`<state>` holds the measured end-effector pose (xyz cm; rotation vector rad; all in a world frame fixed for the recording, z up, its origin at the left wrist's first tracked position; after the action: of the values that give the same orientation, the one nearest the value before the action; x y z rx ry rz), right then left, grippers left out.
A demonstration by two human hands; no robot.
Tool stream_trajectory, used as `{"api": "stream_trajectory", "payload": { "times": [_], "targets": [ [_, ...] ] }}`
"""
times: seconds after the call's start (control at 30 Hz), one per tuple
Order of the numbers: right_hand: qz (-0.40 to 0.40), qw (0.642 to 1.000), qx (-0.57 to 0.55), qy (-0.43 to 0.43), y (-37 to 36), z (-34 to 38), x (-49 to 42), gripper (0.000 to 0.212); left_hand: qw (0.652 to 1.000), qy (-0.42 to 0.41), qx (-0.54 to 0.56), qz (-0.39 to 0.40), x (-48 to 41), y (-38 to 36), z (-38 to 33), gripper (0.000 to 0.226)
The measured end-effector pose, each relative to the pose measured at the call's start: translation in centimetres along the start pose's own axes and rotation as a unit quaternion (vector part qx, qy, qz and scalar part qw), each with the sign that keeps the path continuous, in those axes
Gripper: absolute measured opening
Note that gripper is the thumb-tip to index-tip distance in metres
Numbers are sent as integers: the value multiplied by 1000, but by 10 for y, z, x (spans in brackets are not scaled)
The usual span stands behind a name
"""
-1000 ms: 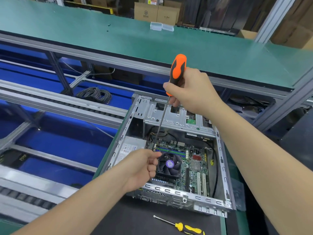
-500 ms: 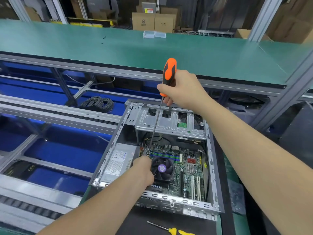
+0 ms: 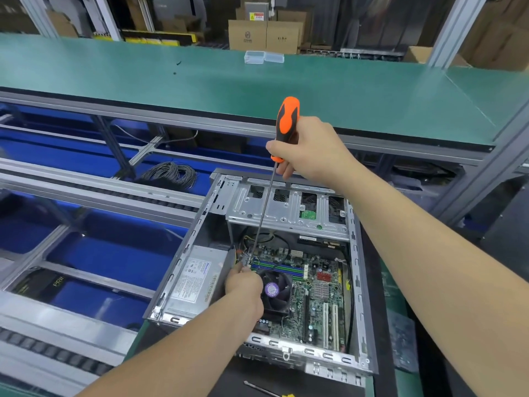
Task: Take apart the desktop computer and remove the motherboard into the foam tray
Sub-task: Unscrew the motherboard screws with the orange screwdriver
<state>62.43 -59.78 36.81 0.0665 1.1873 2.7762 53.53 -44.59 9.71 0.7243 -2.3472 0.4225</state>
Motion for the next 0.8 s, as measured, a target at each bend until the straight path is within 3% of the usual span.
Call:
{"api": "stream_trajectory", "payload": {
  "times": [0.07,0.2,0.4,0.6,0.63,0.67,0.7,0.73,0.77,0.8],
  "targets": [
    [0,1000,1,2,-1,0,-1,28,996,4,78,31,-9,-5,9,39],
    [-2,1000,7,12,-1,3,-1,27,986,-137,-74,54,-4,-4,-4,25],
    [0,1000,-1,6,0,1,-1,26,983,-126,-131,33,-11,0,3,13],
    [-15,1000,-19,11,5,0,-1,25,984,-46,-163,59,-7,-4,2,39],
    [-21,999,-30,12,7,0,-1,24,941,-85,-313,95,-3,-6,-4,40],
    [-27,999,-41,13,9,-1,0,23,899,-153,-394,114,-2,-8,-13,33],
    [-33,998,-49,14,11,-1,0,22,939,-109,-313,90,-4,-3,-9,20],
    [-42,997,-55,15,14,-1,1,22,983,-52,-161,76,-2,-2,-7,15],
    [-54,997,-58,18,18,-1,2,22,990,-55,-96,91,-2,-3,-9,23],
    [-68,996,-60,21,21,-1,3,21,982,-64,-123,126,1,-5,-12,30]
  ]
}}
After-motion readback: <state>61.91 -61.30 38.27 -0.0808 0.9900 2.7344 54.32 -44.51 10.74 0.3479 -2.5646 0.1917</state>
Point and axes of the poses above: each hand's wrist, its own x-axis away from the middle knuckle, its own y-axis out of the back of the hand, z = x × y, the point moved 7 cm from there along -x, towards the middle knuckle, and after that the axes turned 14 degrees about -y, right-handed, at the moved point
